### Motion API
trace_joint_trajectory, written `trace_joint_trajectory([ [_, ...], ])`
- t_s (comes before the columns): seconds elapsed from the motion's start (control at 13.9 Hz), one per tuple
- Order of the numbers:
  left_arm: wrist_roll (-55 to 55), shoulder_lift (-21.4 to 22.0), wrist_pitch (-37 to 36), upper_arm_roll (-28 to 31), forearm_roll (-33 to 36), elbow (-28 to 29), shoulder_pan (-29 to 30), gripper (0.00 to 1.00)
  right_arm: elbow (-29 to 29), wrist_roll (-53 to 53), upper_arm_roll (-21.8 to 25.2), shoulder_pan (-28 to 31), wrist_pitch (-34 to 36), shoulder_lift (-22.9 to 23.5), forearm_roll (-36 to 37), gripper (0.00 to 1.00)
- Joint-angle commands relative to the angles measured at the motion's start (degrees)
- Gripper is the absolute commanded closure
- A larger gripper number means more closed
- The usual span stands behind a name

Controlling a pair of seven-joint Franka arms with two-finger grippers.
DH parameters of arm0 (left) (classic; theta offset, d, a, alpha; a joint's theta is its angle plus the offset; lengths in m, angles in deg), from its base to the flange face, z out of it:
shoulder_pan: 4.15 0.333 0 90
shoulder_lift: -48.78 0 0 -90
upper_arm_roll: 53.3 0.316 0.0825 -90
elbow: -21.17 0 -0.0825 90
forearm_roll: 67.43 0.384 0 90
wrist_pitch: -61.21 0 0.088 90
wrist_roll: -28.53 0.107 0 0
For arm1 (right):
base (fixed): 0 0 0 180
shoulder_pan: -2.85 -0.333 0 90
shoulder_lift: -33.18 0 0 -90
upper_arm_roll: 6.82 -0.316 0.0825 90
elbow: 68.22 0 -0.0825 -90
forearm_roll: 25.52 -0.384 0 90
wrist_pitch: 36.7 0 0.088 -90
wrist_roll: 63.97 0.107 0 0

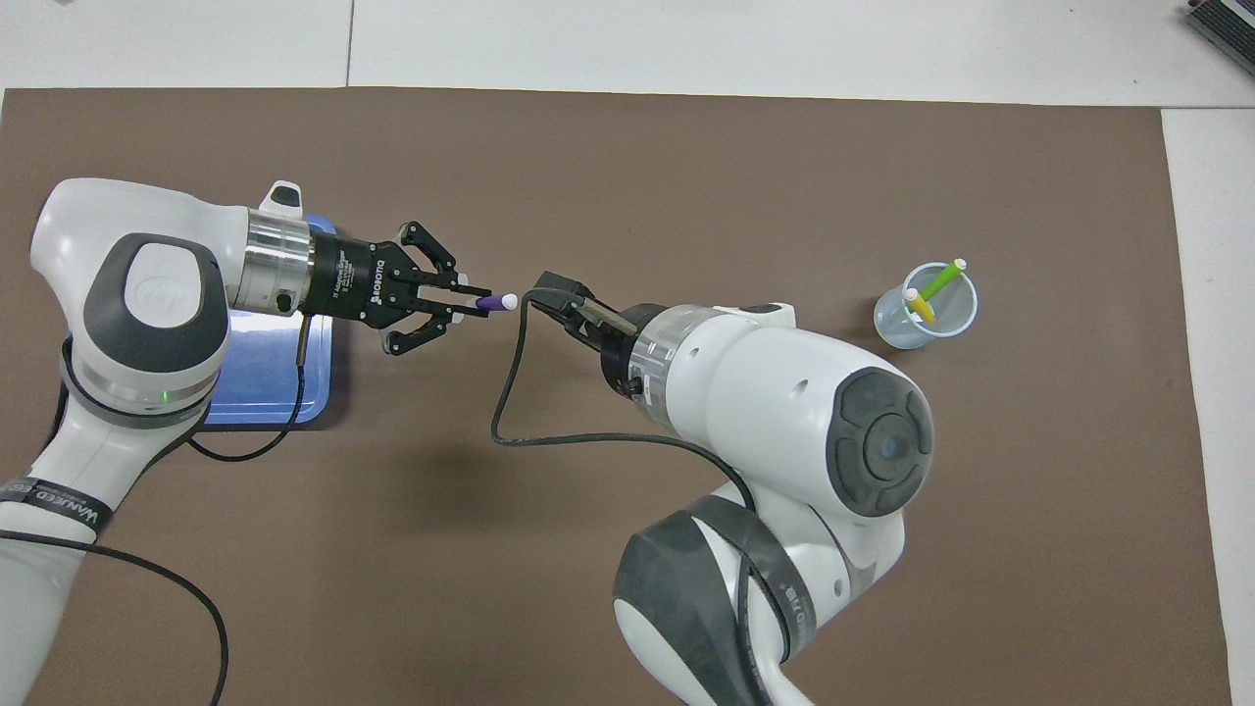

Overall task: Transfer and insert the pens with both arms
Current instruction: 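Lift the purple pen toward the right gripper while the right gripper approaches, then grasp the purple pen tip with the right gripper, open the left gripper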

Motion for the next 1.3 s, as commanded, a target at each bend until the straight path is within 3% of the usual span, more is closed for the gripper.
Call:
trace_joint_trajectory([
  [0.0, -2.5, 2.0, 1.9, 0.7, -1.3, 1.5, -2.1, 1.0, -2.0, -3.0, -0.1, 0.1, 1.9, 1.6, 4.0, 0.0],
  [0.29, -4.3, 2.6, 3.2, 0.2, -5.5, 1.3, -3.3, 1.0, -2.3, -8.9, -0.1, 0.5, 3.1, 1.6, 4.0, 0.07],
  [0.58, -5.8, 3.1, 6.5, 0.2, -5.5, 1.9, -6.1, 1.0, -11.2, -9.2, 0.1, 1.4, 11.9, 5.0, 4.1, 0.1],
  [1.23, -5.7, 3.2, 7.0, 0.4, -5.3, 2.2, -6.4, 1.0, -11.8, -16.4, 0.1, 1.5, 11.2, 6.9, 5.5, 0.27],
])
